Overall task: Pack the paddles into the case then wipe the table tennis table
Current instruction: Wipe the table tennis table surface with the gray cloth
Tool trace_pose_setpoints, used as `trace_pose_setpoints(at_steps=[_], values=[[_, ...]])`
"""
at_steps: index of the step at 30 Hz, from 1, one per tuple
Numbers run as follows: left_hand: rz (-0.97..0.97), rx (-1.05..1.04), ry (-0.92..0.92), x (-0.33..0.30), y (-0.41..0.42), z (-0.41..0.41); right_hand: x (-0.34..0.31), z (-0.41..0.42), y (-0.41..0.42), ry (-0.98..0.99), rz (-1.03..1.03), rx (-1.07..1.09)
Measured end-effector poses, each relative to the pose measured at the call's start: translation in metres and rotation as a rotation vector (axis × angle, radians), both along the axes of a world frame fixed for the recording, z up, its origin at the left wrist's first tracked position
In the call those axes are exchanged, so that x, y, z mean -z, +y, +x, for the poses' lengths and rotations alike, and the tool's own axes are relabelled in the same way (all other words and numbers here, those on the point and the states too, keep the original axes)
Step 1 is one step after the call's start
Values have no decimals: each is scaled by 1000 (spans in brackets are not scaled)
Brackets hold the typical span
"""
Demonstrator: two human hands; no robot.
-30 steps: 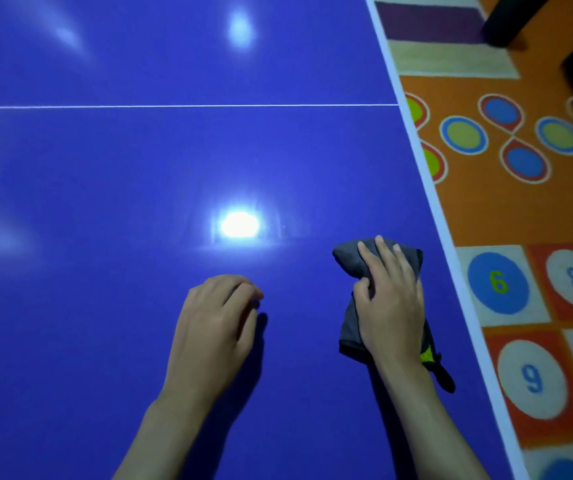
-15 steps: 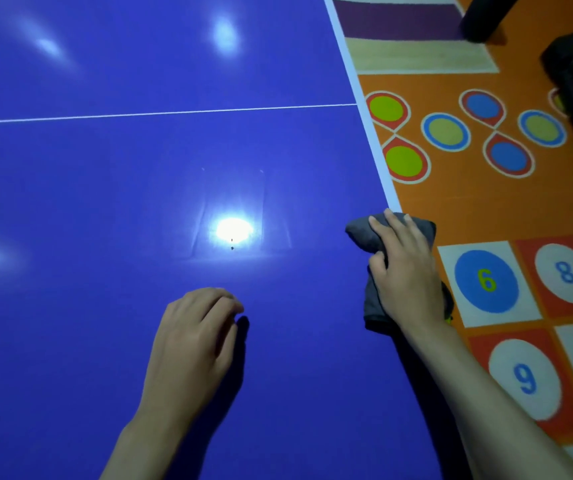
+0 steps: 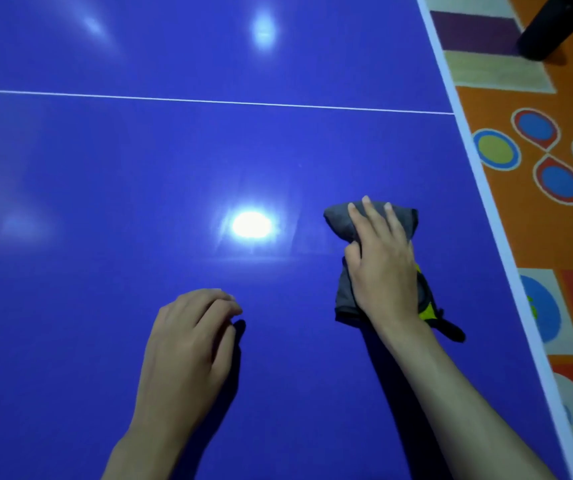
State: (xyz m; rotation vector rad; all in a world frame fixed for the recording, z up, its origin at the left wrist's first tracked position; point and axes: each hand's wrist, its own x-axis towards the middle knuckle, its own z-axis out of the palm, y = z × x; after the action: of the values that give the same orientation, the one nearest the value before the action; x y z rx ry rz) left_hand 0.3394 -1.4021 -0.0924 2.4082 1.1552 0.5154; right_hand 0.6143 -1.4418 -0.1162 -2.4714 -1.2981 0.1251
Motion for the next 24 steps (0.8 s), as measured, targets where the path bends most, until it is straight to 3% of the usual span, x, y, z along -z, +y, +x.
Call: trace_pose_setpoints(at_steps=[15, 24], values=[[18, -204, -57, -12, 105, -188, 1, -283, 176, -52, -24, -188], [23, -317, -82, -13, 148, -271, 5, -412, 260, -75, -28, -258]])
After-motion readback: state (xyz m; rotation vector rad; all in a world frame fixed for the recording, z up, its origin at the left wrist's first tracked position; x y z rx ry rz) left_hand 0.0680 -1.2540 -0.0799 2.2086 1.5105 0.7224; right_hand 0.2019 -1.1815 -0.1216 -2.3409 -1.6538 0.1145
